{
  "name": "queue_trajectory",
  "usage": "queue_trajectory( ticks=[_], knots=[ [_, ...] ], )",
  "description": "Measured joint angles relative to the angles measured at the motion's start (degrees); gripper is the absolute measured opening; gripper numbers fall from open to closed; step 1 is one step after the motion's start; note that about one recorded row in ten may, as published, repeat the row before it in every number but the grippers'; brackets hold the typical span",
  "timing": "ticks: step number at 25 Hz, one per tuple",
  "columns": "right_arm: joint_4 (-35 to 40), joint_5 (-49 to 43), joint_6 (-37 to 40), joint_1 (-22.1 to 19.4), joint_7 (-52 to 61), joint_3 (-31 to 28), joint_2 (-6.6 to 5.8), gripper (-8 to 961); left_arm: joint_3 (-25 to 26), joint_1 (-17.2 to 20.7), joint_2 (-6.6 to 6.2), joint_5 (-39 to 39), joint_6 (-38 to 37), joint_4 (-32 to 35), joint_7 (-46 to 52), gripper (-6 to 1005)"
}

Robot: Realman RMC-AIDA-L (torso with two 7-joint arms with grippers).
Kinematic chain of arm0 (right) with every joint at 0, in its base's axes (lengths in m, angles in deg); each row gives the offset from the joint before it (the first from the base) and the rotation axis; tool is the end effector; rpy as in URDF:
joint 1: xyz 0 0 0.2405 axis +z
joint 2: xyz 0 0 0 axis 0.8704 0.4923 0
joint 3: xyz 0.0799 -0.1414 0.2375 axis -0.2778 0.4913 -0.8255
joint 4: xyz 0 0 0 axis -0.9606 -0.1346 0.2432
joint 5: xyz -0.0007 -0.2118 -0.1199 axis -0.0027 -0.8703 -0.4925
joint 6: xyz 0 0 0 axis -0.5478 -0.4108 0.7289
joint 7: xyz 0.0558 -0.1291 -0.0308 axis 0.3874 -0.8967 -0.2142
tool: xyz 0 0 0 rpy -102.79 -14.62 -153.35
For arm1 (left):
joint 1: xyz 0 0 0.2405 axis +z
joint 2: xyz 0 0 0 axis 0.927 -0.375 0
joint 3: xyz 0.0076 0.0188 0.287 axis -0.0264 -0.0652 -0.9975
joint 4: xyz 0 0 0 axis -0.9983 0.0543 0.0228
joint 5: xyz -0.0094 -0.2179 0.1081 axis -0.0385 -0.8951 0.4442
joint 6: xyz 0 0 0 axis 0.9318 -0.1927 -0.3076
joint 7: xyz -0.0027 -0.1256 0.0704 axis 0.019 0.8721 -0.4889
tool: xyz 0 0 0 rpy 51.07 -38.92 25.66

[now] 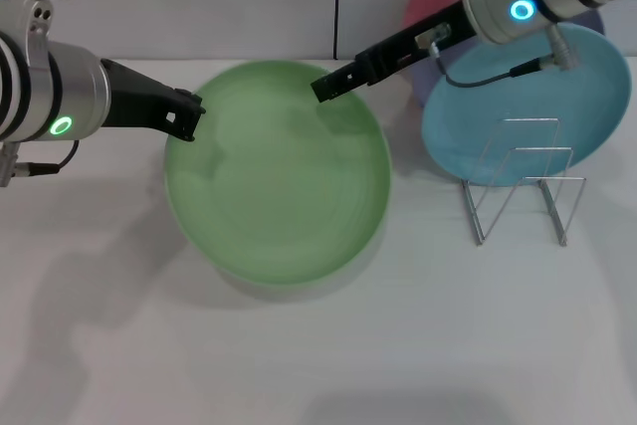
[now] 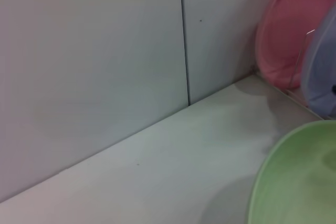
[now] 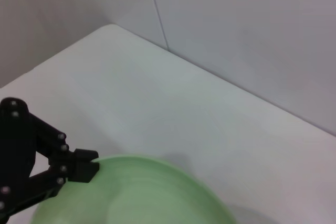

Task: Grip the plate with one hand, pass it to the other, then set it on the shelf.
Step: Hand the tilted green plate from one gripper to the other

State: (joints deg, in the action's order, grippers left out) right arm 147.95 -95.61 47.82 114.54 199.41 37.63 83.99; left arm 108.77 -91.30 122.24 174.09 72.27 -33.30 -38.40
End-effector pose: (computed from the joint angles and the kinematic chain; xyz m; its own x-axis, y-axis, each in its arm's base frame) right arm 0.0963 0.4921 -0.0064 0.7960 -0.5772 -0.1823 -0.6031 -0.7304 -0.3205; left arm -0.1376 0.3992 0.0235 0.8325 0.5209 0.1888 0.4930 -0.5408 -0.6816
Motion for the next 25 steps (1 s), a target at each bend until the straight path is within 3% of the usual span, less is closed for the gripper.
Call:
queue_trajectory(
  ticks=[25],
  knots=[
    [-2.56, -0.65, -1.4, 0.83, -0.23, 0.73, 0.23, 641, -0.35, 0.23, 0.12, -0.18, 0.32, -1.57, -0.52, 31]
  ],
)
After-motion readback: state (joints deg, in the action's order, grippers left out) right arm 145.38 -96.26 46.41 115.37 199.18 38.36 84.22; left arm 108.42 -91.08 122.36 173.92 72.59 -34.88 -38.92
